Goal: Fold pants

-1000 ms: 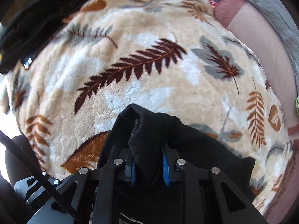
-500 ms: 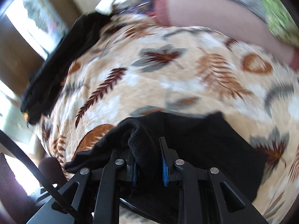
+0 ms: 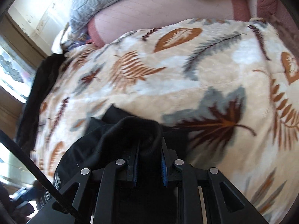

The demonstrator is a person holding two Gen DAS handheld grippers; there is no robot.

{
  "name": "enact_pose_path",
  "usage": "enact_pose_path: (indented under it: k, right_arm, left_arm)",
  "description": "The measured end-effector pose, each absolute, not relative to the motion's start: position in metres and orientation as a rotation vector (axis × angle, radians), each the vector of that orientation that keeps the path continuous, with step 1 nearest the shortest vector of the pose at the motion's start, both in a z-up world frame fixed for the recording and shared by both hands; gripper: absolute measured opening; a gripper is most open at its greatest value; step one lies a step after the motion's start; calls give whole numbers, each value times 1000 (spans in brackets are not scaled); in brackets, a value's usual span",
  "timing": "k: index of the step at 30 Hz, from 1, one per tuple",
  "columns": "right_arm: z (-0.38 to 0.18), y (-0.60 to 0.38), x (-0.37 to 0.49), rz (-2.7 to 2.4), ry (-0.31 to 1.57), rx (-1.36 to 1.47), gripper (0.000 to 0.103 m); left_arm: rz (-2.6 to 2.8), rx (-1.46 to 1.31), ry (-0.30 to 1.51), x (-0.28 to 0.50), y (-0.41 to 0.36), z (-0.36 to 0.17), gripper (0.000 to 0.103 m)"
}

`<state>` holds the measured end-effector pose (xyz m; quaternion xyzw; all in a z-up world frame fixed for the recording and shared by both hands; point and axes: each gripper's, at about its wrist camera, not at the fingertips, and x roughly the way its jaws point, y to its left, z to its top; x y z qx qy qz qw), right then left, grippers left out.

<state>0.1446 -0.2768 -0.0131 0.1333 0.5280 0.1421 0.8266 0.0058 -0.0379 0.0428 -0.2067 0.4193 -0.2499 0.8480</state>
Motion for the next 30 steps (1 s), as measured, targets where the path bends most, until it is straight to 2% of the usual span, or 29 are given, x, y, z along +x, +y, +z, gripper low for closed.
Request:
enact_pose_path:
  k: [2,3,4,5,11,18,19,20,21,22,25,30]
  right_arm:
    - [-20,-291,147,256,1106,299,32]
    - [-22,-299,146,221,1096,306,46]
    - [-22,-308,145,189,1087,316,56]
    - [-19,-321,141,144,1066,349,60]
    - [1,-342,102,279,993,563,61]
    - [-13,-295,83,403,1078,545,61]
    - [-19,-289,84,389,1093,529,59]
    - [-23,-284,85,381,1101,514,52]
    - [-25,-281,85,385,1098,515,27]
    - [-26,-281,84,400,1094,534,22]
    - [-15,-292,75,411,1023,596,16]
    - [-19,-325,54,325,997,615,16]
  left_arm:
    - [-558,-452,875,7,-40,46,52]
    - [-542,-430,876,9,-44,47,55]
    - [-524,-402,878,11,-48,47,56]
    - [-508,-358,879,17,-56,43,56]
    - [-497,-262,1023,43,-94,-14,56]
    - [-469,-171,982,34,-109,-21,56]
    - [-469,-184,989,35,-107,-20,56]
    - [-472,-199,995,36,-106,-19,56]
    - [-473,-218,1001,37,-104,-17,56]
    - [-478,-234,1002,36,-103,-14,56]
    - [-526,-258,1004,34,-109,-9,56]
    - [-638,-262,1052,25,-127,-7,56]
